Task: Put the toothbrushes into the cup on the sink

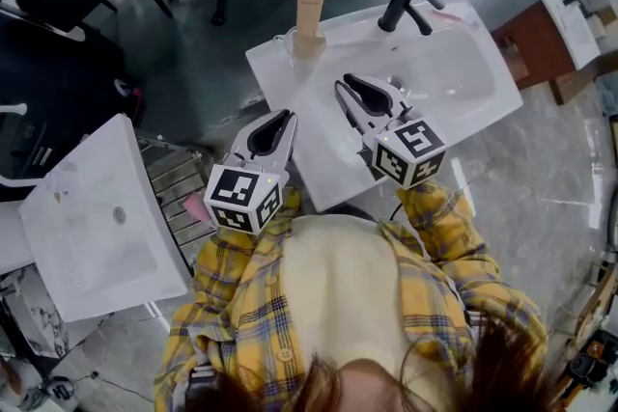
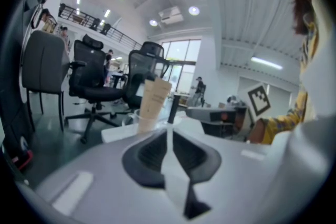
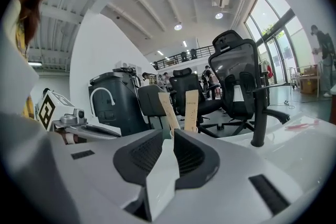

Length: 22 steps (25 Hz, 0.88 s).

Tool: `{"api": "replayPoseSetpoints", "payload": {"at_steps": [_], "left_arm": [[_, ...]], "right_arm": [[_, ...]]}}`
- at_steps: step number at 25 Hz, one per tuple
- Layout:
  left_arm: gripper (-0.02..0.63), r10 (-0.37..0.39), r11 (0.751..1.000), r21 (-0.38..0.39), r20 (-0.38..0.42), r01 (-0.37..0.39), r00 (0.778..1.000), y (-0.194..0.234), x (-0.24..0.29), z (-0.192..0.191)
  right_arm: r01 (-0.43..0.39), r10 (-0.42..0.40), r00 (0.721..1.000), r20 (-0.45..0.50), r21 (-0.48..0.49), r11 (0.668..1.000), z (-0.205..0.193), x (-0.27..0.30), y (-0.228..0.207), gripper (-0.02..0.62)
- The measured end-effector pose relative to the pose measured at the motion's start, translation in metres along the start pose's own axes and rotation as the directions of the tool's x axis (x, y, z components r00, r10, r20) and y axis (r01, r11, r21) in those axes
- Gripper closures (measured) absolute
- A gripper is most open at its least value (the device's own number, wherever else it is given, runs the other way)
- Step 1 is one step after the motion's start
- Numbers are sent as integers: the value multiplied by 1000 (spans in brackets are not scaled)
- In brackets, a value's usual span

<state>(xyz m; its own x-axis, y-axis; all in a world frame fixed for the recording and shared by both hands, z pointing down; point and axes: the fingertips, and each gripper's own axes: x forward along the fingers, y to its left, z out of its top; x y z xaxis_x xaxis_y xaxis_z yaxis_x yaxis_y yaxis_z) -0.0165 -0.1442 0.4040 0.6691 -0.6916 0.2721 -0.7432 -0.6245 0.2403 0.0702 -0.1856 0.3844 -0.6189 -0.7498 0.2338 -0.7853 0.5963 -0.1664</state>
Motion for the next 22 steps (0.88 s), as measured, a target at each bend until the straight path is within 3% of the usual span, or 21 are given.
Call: {"api": "replayPoseSetpoints", "payload": {"at_steps": [22], "left_arm": [[594, 46, 998, -36, 13, -46, 999, 11, -2, 0]], "right_arm": [[81, -74, 995, -73, 106, 991, -31, -21, -1, 581]]}}
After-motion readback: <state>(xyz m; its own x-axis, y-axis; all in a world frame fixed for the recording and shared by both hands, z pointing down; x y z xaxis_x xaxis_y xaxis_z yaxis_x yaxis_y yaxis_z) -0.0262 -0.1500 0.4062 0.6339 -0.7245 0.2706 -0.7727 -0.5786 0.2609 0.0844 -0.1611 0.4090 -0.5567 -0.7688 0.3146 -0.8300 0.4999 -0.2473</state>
